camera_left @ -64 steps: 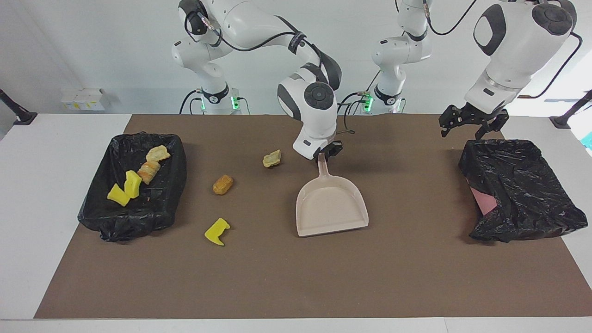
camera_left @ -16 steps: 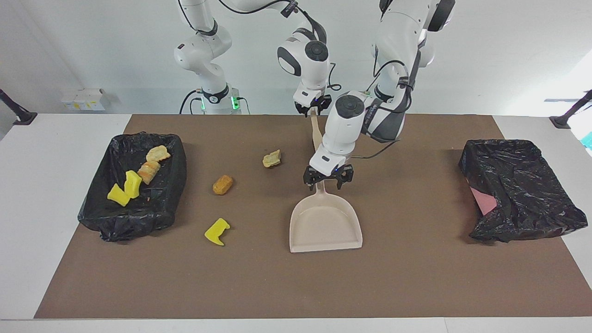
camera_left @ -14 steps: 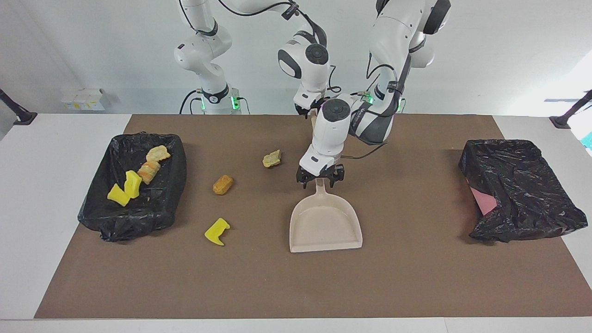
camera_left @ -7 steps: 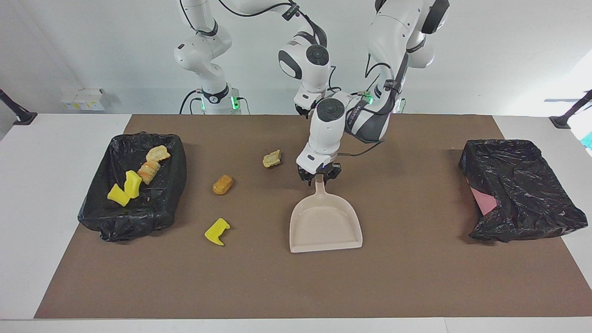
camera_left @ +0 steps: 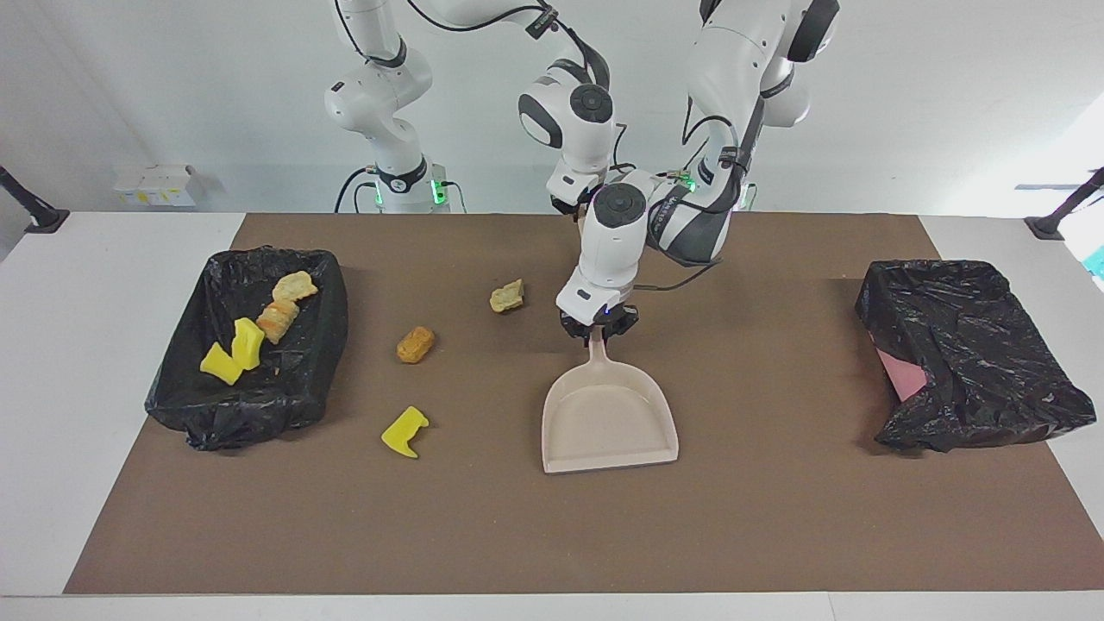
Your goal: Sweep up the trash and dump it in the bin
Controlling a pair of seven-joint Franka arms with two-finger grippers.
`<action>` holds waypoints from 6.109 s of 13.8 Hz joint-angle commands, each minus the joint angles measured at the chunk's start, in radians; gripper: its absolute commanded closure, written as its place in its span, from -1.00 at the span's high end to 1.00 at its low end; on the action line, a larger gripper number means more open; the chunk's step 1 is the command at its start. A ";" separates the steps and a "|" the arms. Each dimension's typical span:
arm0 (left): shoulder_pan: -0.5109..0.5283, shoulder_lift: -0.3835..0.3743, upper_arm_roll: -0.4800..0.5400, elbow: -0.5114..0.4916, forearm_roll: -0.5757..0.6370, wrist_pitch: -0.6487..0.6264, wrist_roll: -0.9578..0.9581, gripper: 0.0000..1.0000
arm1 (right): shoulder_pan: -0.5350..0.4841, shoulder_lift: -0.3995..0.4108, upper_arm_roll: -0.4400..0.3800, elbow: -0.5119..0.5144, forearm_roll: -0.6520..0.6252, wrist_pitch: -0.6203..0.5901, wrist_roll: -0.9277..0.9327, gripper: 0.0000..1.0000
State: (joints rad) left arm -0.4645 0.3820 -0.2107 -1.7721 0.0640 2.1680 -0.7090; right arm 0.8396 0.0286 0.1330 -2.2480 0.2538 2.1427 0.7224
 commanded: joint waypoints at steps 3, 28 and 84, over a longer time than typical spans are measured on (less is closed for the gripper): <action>0.065 -0.075 0.008 -0.003 0.022 -0.056 0.103 -1.00 | -0.026 -0.143 -0.009 -0.007 -0.014 -0.157 0.061 -1.00; 0.319 -0.184 0.014 -0.068 0.149 -0.210 1.875 -1.00 | -0.363 0.183 -0.004 0.194 -0.013 -0.089 0.339 -1.00; 0.264 -0.428 0.004 -0.507 -0.097 0.145 1.682 -1.00 | -0.649 -0.088 0.000 -0.061 -0.231 -0.271 -0.347 -1.00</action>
State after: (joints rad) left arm -0.1467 -0.0196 -0.2171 -2.2817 -0.1278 2.3529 1.1100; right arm 0.1804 -0.0519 0.1295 -2.3008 -0.0121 1.8295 0.4086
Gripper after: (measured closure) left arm 0.696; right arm 0.740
